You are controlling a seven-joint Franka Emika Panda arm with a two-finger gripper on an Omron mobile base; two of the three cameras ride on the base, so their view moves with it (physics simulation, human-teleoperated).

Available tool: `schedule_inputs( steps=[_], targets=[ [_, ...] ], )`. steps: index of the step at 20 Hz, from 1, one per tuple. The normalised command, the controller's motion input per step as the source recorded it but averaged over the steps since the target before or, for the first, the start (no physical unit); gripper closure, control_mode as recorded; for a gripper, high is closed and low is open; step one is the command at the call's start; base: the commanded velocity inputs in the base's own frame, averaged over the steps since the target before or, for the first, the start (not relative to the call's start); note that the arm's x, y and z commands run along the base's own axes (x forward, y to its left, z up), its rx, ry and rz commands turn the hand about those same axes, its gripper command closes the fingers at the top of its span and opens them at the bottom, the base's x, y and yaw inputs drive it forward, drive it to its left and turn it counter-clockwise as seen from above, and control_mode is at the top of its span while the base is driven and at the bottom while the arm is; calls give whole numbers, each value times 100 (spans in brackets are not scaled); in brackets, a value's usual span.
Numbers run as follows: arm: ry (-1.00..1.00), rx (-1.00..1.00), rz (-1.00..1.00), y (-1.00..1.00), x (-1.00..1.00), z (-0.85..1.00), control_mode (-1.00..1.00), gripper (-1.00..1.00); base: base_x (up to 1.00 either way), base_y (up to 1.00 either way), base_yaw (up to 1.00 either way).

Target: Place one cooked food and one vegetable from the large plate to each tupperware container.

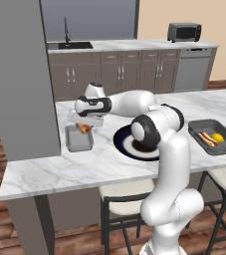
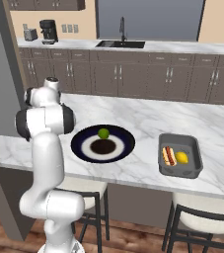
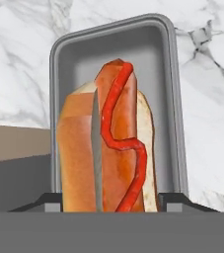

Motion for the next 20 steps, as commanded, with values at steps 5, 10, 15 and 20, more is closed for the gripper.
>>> schedule_inputs(
  steps=[5,10,15,20],
  targets=[
    [0,0,0,5,30,-34,-100,100,0,0,0],
    [0,0,0,11,28,-33,-100,100,0,0,0],
    [0,0,0,8,19,-21,-100,100,0,0,0],
    [0,0,-1,0,1,-12,-100,100,0,0,0]
  ],
)
